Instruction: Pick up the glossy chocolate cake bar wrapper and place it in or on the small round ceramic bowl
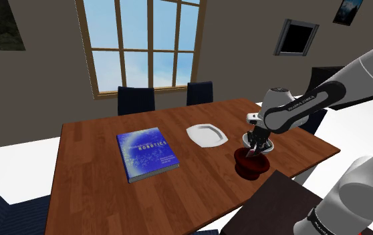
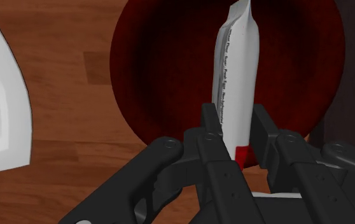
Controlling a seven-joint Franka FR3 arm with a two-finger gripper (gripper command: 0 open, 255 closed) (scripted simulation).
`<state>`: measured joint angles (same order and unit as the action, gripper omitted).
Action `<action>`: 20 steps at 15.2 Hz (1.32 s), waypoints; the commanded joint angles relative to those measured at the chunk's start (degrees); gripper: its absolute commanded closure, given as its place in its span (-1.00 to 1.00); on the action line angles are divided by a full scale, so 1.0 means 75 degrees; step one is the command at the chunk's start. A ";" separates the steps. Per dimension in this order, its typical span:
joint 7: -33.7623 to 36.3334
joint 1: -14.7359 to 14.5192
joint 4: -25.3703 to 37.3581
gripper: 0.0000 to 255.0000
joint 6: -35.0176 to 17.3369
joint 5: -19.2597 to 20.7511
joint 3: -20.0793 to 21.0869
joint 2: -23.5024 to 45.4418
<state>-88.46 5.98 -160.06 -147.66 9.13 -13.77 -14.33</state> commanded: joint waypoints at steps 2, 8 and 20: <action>-0.0025 -0.0016 -0.0060 1.00 -0.0365 -0.0027 -0.0034 0.0299; -0.0026 -0.0017 -0.0059 1.00 -0.0365 -0.0028 -0.0034 0.0301; 0.0055 0.0036 0.0171 -1.00 0.0985 0.0048 0.0099 -0.0822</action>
<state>-88.04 6.20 -159.04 -141.38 9.46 -13.10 -19.77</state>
